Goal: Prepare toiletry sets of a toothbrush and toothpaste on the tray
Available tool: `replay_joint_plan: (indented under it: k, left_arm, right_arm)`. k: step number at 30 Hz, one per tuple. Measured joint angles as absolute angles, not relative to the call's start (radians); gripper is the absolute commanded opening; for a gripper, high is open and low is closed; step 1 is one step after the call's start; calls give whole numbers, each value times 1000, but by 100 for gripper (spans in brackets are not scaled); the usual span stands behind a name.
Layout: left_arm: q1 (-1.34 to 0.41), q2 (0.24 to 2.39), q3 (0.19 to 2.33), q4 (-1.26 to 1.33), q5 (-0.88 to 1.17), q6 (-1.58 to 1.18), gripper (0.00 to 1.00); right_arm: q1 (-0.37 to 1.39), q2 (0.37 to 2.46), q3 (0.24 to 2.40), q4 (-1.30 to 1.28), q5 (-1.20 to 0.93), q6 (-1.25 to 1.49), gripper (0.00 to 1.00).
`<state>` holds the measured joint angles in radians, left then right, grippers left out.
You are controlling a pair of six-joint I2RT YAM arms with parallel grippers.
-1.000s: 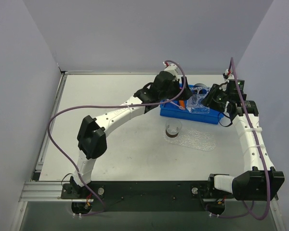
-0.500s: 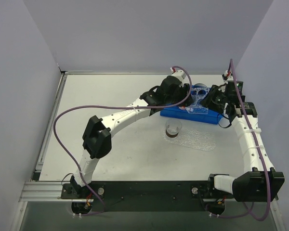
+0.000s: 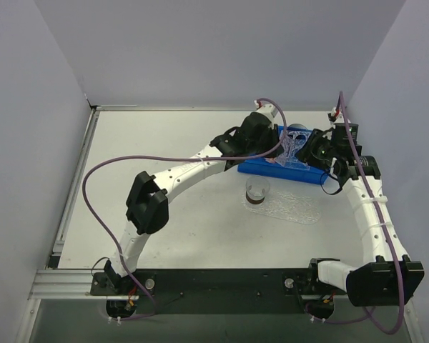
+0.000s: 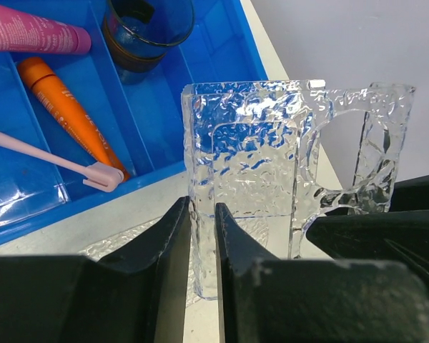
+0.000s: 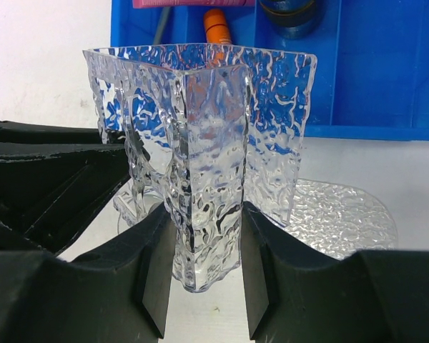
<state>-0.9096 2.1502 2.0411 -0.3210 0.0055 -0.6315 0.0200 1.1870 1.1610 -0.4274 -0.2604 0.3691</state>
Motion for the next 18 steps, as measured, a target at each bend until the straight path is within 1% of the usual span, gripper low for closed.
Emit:
replay_joint_plan:
  k: [2, 3, 5, 6, 8, 9, 11, 12, 14, 15, 18]
  left_arm:
    - [-913, 2157, 2050, -324, 6, -632, 0]
    - [-914, 2159, 2051, -325, 7, -632, 0]
    - [-917, 2161, 2053, -331, 10, -632, 0]
    - [-918, 2163, 2056, -334, 12, -632, 0]
    - [-920, 2171, 2068, -339, 19, -633, 0]
    - [-922, 2175, 2075, -340, 22, -633, 0]
    - [-925, 2181, 2088, -342, 27, -633, 0]
    - [-928, 2184, 2097, -347, 28, -632, 0]
    - [-931, 2192, 2115, -355, 33, -630, 0]
    - [-935, 2195, 2122, -358, 38, -628, 0]
    - [-944, 2202, 2133, -364, 43, -623, 0]
  right_arm:
    - [21, 1180, 1154, -426, -253, 369, 3]
    - [22, 1176, 1150, -427, -249, 369, 7]
    - [22, 1167, 1140, -427, -243, 369, 12]
    - [22, 1161, 1135, -427, -241, 369, 18]
    - [22, 1150, 1131, -430, -231, 368, 24]
    - [22, 1145, 1130, -432, -225, 367, 31]
    - [22, 1129, 1126, -438, -212, 366, 37]
    - [21, 1118, 1122, -438, -205, 364, 42]
    - [22, 1091, 1110, -438, -204, 357, 46]
    - [22, 1075, 1103, -439, -208, 353, 52]
    - [22, 1033, 1080, -450, -213, 339, 59]
